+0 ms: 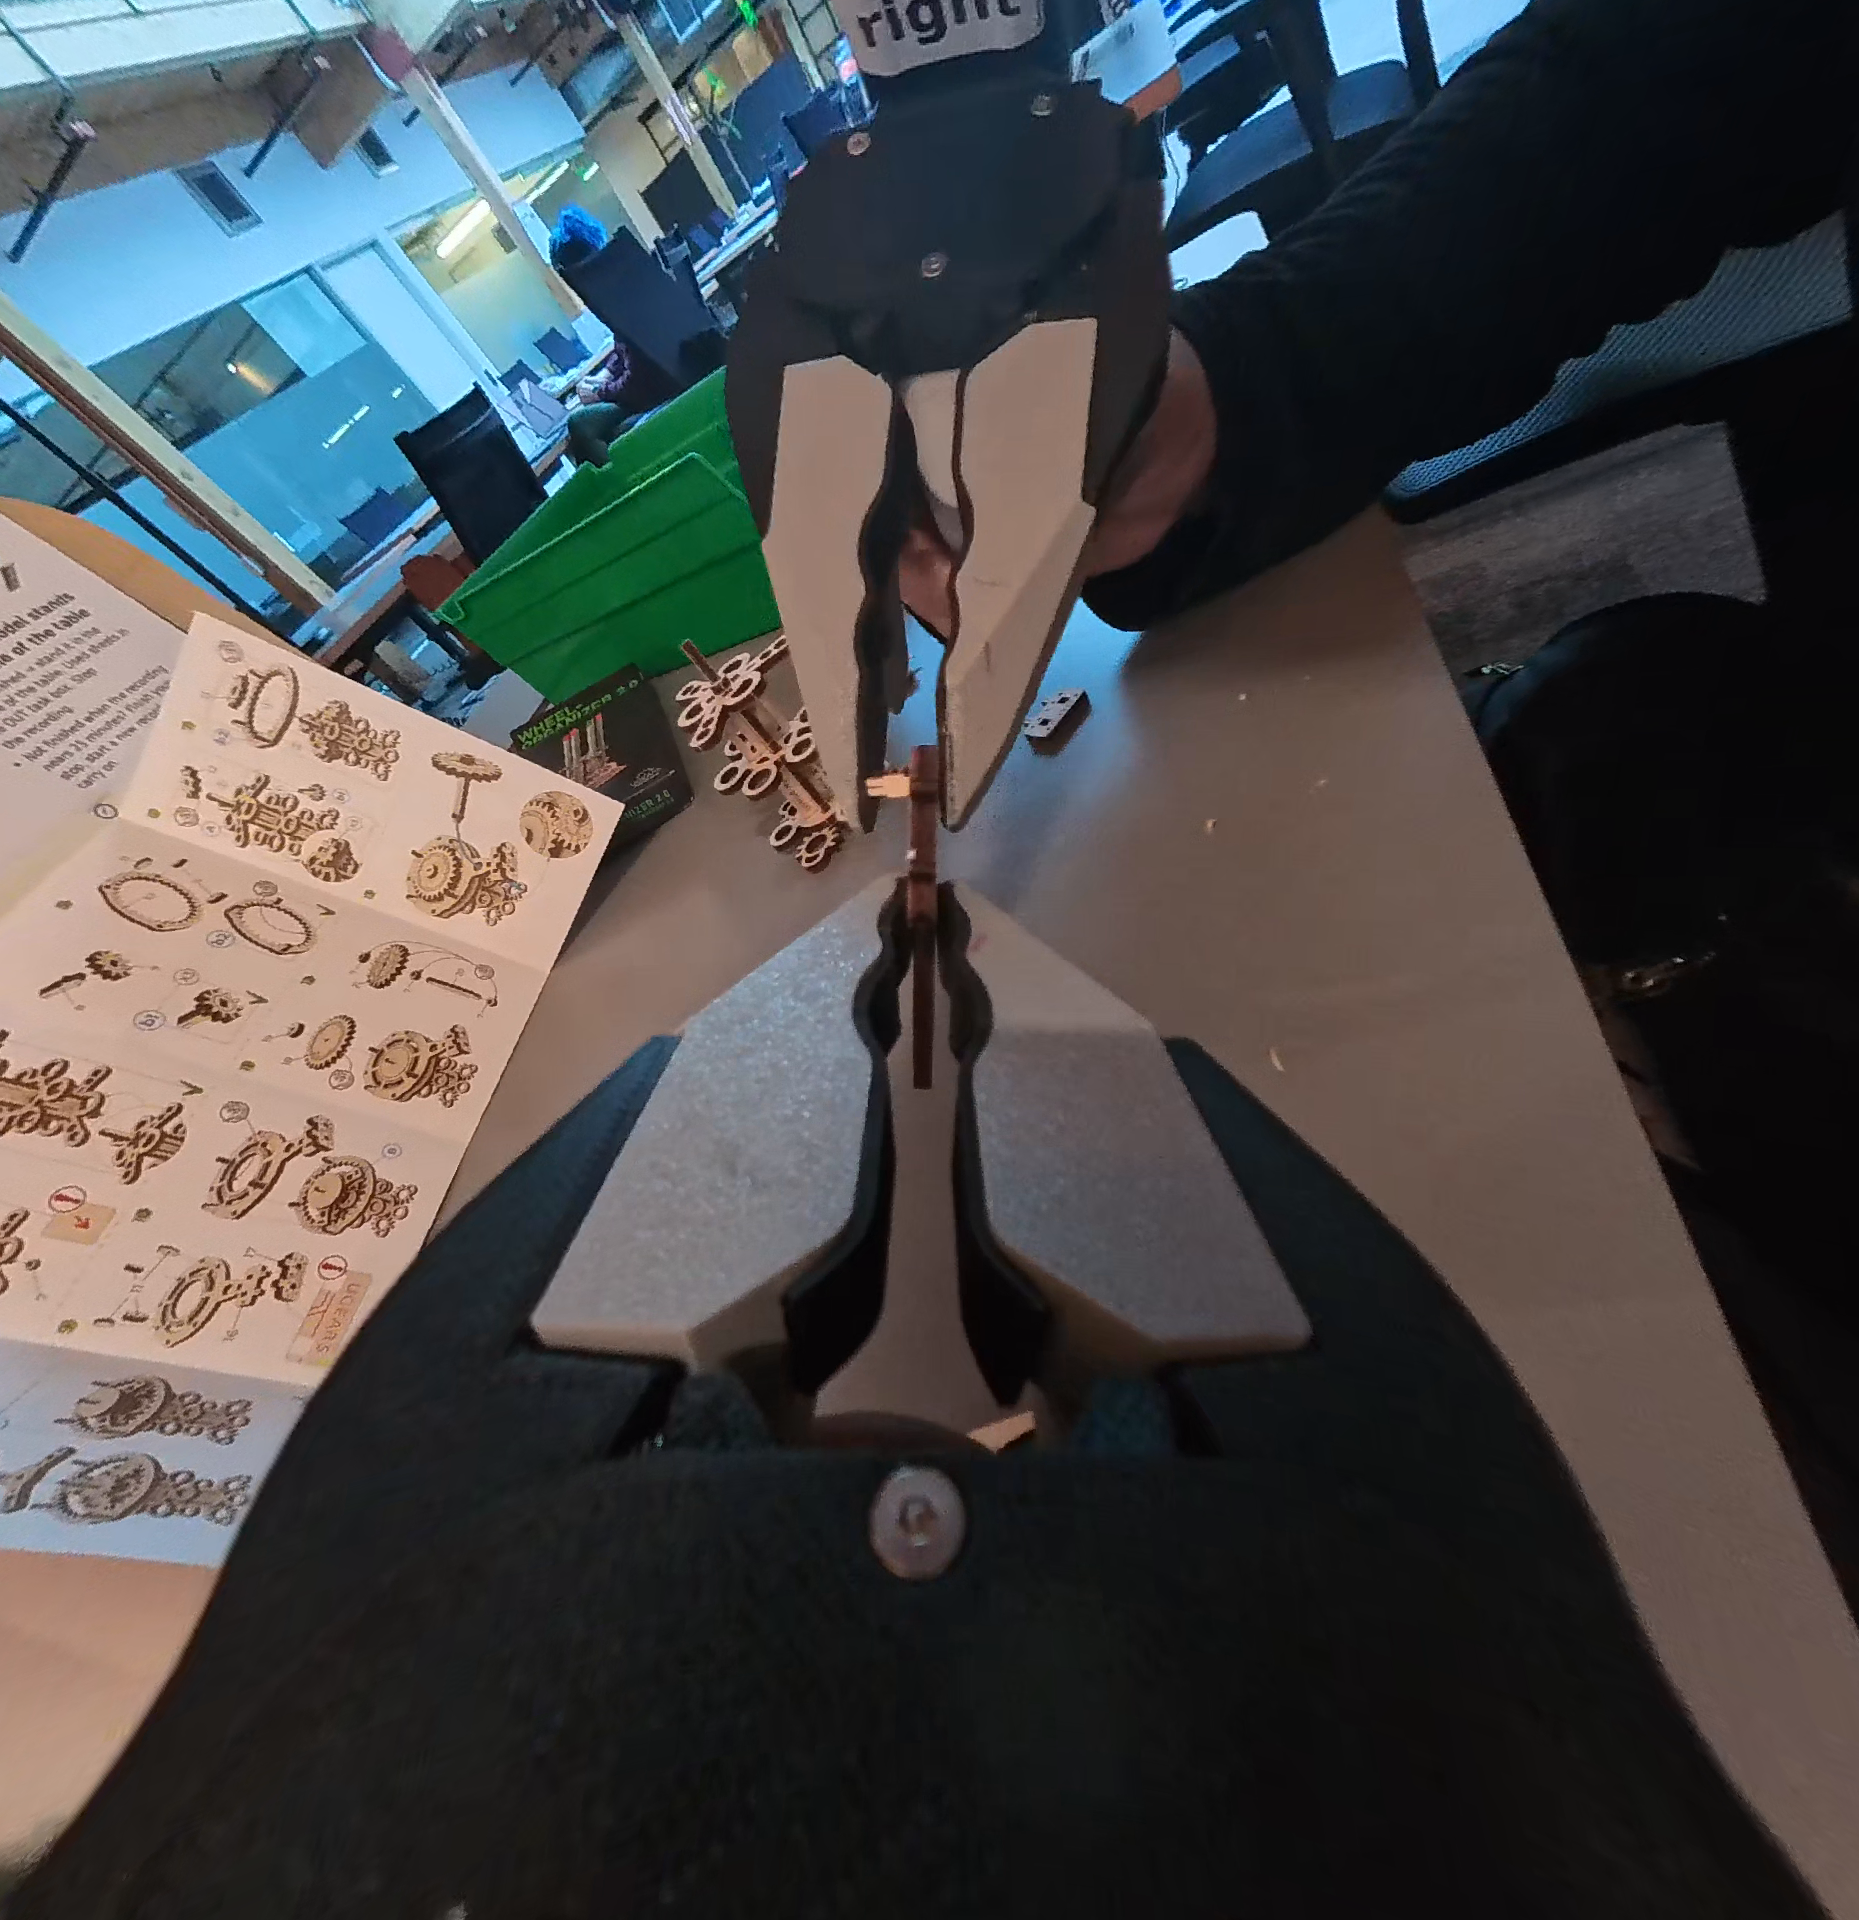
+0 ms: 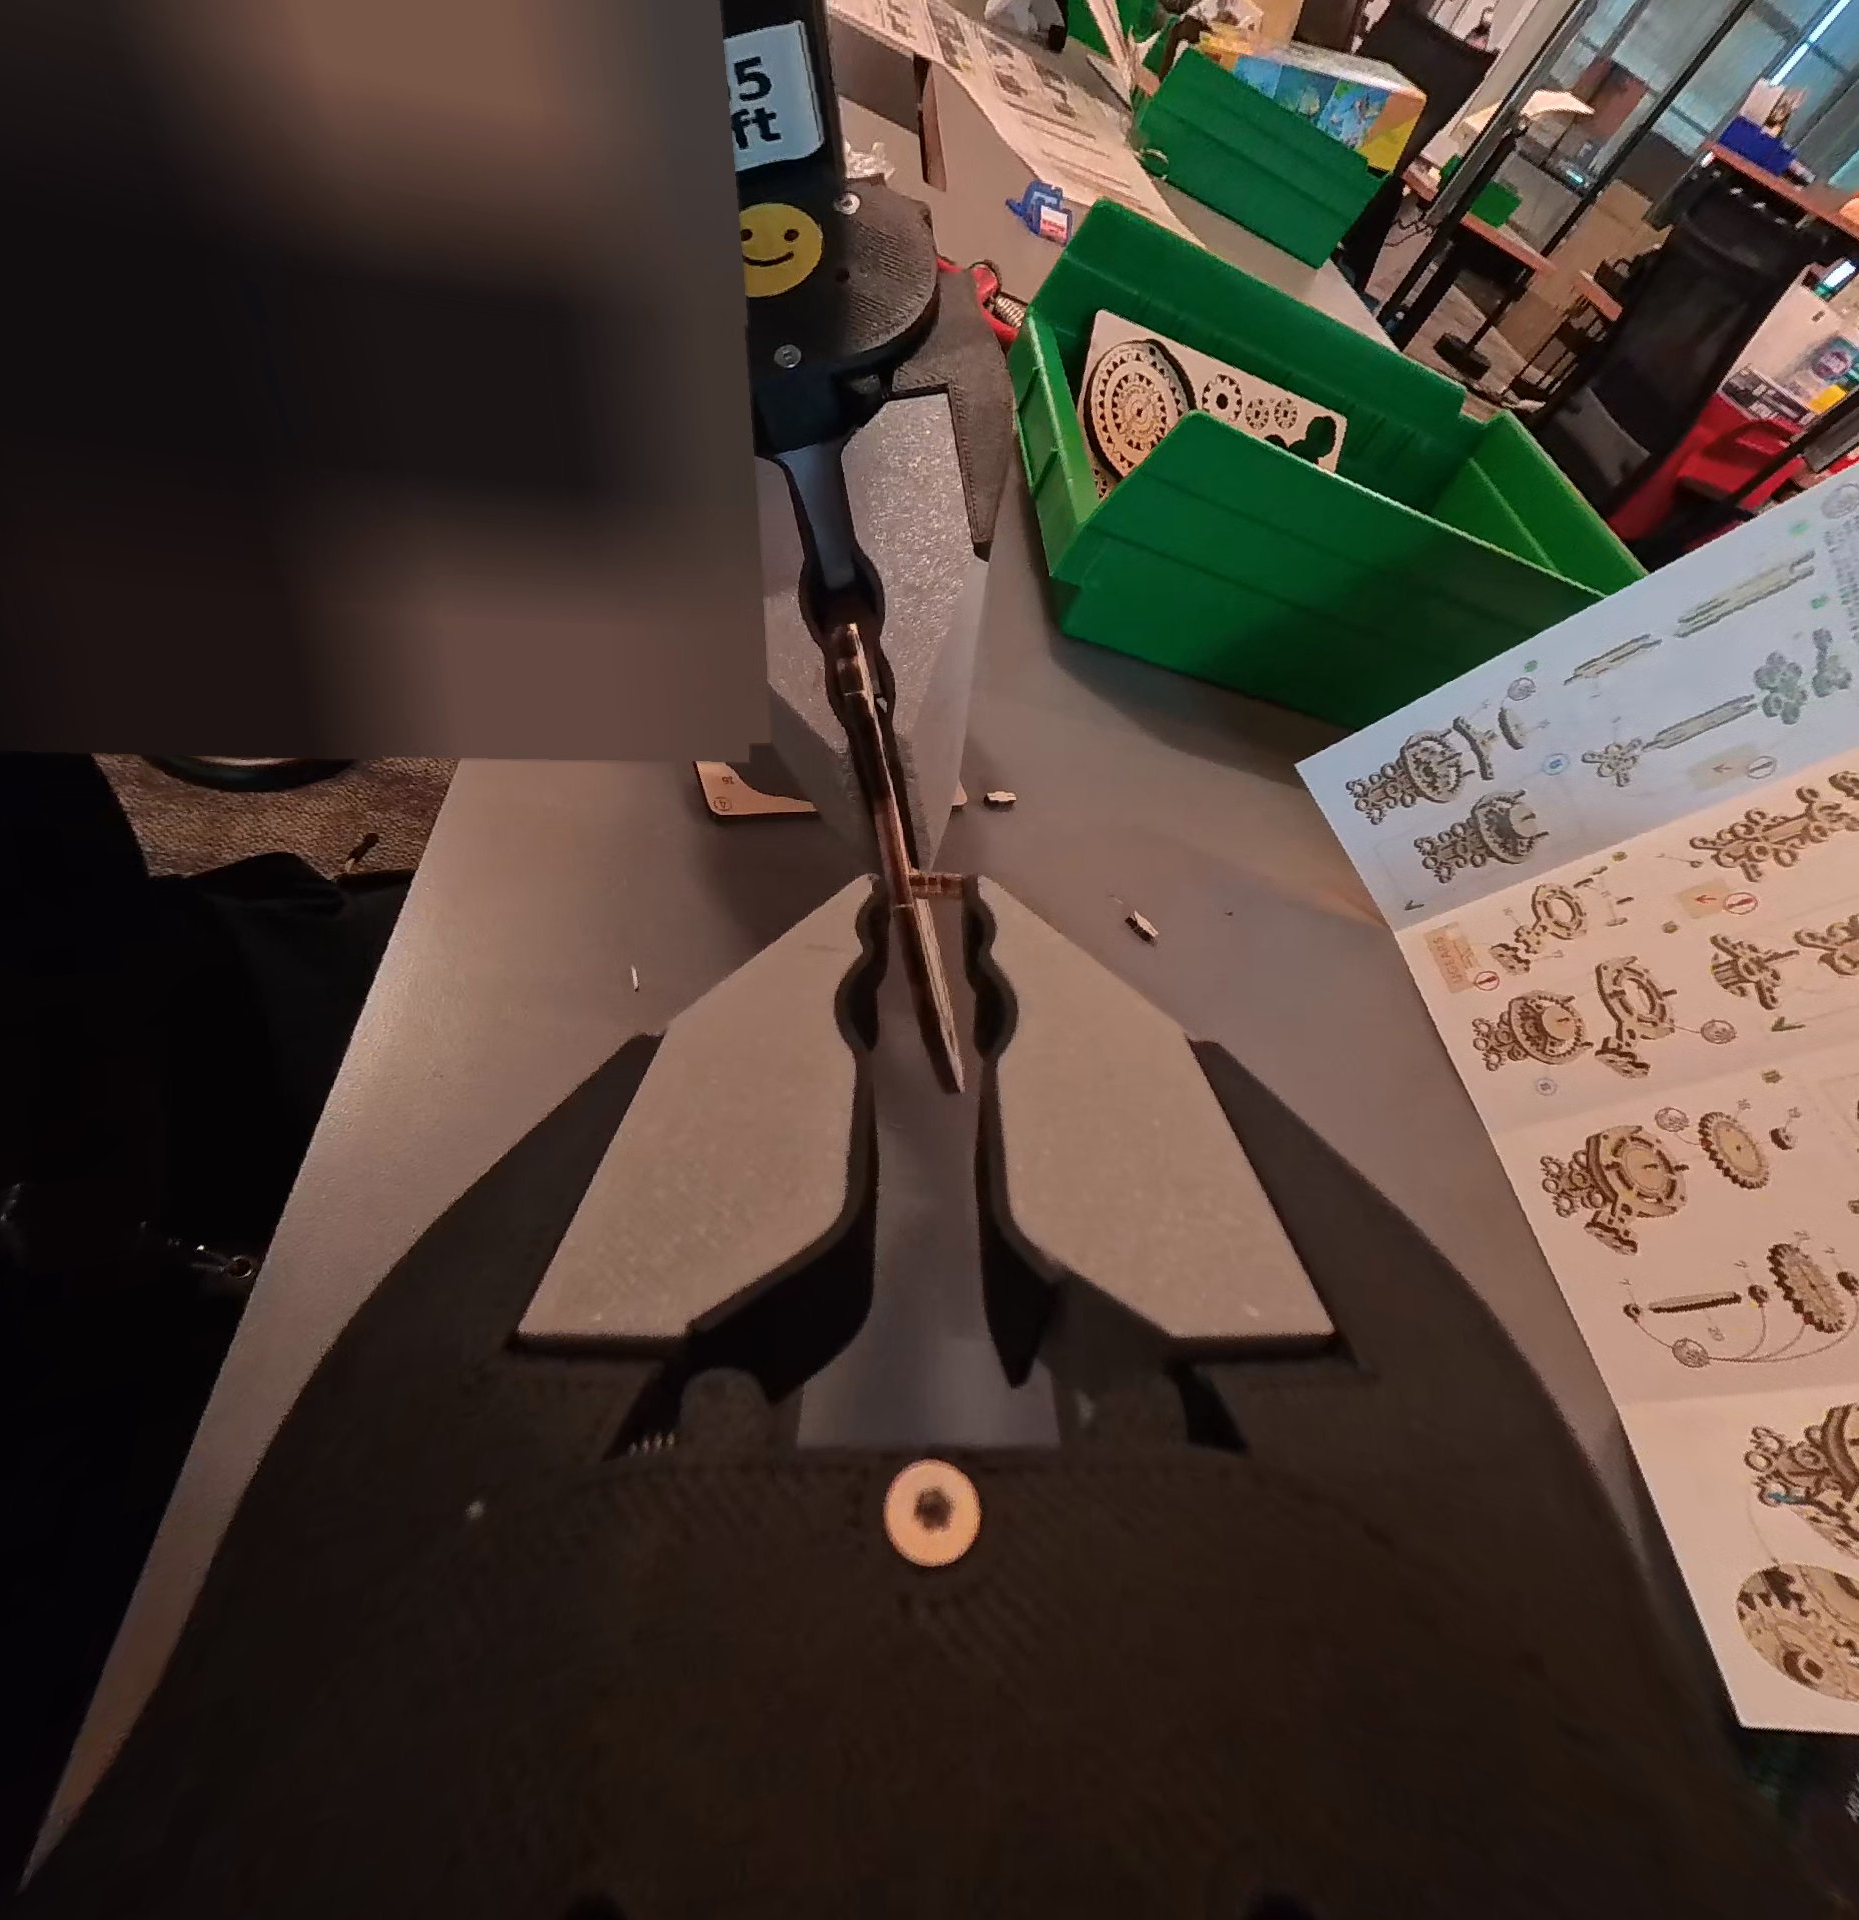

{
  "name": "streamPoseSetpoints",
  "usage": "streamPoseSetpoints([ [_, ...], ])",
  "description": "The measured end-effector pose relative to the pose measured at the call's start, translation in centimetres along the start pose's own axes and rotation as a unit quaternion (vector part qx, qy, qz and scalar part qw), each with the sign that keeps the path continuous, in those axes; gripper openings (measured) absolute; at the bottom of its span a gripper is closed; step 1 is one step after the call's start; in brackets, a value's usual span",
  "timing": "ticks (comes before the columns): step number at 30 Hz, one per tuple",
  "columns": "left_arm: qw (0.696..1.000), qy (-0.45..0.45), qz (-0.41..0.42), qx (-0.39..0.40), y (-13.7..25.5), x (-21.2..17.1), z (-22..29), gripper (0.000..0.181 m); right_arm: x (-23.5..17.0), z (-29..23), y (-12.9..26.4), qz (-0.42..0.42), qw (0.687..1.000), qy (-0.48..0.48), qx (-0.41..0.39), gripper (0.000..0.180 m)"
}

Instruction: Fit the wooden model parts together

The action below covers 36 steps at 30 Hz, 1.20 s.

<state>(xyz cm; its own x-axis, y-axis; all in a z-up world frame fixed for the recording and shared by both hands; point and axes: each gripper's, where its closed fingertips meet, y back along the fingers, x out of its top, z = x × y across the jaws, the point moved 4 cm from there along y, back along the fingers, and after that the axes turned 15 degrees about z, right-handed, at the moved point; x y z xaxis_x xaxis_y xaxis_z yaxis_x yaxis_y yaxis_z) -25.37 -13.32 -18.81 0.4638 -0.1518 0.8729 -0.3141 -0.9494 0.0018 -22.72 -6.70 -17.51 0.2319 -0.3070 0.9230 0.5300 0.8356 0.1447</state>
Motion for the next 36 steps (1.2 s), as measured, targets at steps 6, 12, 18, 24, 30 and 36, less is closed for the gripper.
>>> streamPoseSetpoints([
  [6, 1.0, 0.01, 0.003, -0.007, 0.0, 0.07, 0.16, 0.0, -0.03, -0.24, -0.01, 0.001, 1.0, 0.01, 0.007, 0.009],
  [12, 1.0, 0.016, 0.002, -0.012, 0.01, 0.02, 0.28, 0.0, -0.02, -0.41, -0.04, 0.002, 1.0, 0.019, 0.01, 0.009],
  [18, 1.0, 0.017, 0.003, -0.007, 0.04, 0.06, 0.15, 0.001, -0.05, -0.65, -0.03, 0.003, 1.0, 0.021, 0.017, 0.02],
  [24, 1.0, 0.013, 0.003, -0.004, 0.04, 0.09, 0.13, 0.001, -0.29, -0.36, -0.11, -0.003, 1.0, 0.019, 0.004, 0.018],
  [30, 1.0, 0.013, 0.003, 0.0, 0.05, 0.12, 0.05, 0.001, -0.34, -0.02, -0.12, -0.003, 1.0, 0.012, -0.005, 0.021],
  [36, 1.0, 0.014, 0.002, -0.002, -0.02, 0.09, 0.12, 0.0, -0.23, -0.23, -0.2, -0.002, 1.0, 0.02, -0.004, 0.012],
])
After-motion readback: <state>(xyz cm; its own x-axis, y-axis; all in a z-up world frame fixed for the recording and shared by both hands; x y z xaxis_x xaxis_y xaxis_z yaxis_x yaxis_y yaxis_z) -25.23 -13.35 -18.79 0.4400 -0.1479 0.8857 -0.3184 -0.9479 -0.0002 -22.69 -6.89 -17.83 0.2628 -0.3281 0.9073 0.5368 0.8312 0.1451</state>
